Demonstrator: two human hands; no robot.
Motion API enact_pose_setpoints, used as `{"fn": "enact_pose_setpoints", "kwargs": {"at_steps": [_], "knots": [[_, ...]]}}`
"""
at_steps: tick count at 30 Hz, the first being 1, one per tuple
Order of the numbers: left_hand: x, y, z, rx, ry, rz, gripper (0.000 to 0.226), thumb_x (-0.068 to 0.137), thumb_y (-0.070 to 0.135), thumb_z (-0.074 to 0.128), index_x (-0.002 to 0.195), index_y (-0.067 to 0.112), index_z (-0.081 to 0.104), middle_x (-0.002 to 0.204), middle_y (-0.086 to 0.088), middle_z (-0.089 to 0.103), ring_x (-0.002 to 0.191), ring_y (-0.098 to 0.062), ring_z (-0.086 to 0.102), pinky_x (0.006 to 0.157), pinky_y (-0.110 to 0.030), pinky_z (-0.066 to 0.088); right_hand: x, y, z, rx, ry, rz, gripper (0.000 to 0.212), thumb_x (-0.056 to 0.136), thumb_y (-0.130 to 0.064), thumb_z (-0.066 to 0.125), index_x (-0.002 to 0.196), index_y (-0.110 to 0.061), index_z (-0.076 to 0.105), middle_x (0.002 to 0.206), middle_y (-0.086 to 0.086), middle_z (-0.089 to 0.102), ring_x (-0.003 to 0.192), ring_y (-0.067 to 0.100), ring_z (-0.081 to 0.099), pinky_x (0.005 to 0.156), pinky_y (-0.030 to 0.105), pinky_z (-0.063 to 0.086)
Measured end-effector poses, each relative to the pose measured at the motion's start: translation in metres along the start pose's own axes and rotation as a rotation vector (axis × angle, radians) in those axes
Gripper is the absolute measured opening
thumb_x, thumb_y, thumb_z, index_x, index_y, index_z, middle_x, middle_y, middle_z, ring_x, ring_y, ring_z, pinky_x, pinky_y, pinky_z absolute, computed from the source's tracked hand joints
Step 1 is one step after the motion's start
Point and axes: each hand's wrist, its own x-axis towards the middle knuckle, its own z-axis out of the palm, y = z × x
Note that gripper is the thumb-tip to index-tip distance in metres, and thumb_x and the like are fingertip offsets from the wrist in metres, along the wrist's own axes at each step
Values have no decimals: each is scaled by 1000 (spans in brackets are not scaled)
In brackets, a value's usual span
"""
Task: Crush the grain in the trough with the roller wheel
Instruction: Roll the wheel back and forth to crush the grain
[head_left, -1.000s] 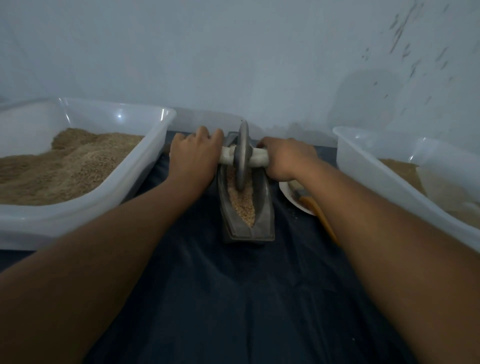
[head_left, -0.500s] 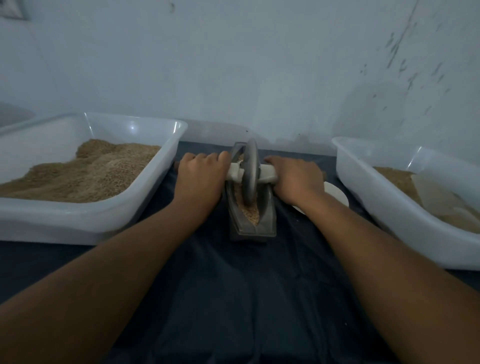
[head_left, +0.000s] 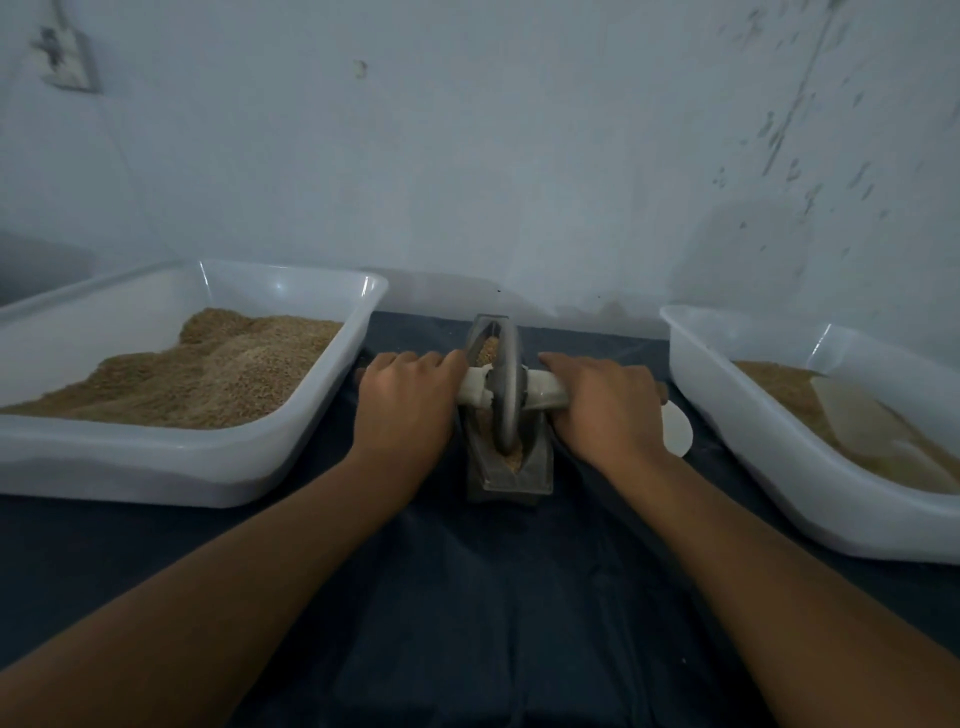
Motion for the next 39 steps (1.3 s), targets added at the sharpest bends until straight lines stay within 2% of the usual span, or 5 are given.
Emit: {"fn": "enact_pose_setpoints", "kwargs": {"at_steps": [5, 18, 22, 34, 39], "knots": [[-13, -6, 3, 21, 9, 13, 28, 74, 13, 71, 96, 21, 55, 79, 1, 63, 69, -22, 61, 64, -32, 38, 3, -4, 1, -4, 49, -15, 30, 85, -27, 70, 113, -33, 70, 100, -7, 73, 90, 23, 65, 79, 37, 34], [28, -10, 23, 35, -66, 42, 33, 79, 19, 70, 107, 24, 54, 97, 3, 66, 86, -22, 64, 68, -31, 37, 38, 14, 31, -6, -198, 40, 44, 92, -36, 61, 135, -41, 54, 118, -3, 70, 105, 27, 66, 76, 39, 38], [41, -14, 31, 19, -145, 17, 43, 78, 17, 71, 116, 23, 52, 100, 0, 66, 86, -26, 66, 64, -32, 37, 55, 13, 34, -28, -267, 37, 36, 89, -36, 63, 124, -41, 58, 114, -4, 70, 105, 27, 64, 76, 39, 38], [73, -23, 53, -9, -219, -19, 55, 81, 19, 73, 130, 26, 51, 108, -5, 68, 96, -30, 67, 67, -34, 40, 92, 21, 38, -20, -475, 33, 62, 86, -33, 68, 142, -47, 45, 129, -2, 63, 116, 29, 59, 75, 37, 42], [76, -17, 58, 38, -134, -30, 38, 86, 18, 68, 122, 22, 56, 101, -5, 67, 89, -29, 67, 67, -33, 35, 100, 22, 40, -9, -503, 60, 63, 85, -29, 68, 140, -47, 46, 126, -3, 64, 112, 28, 60, 70, 37, 40]]}}
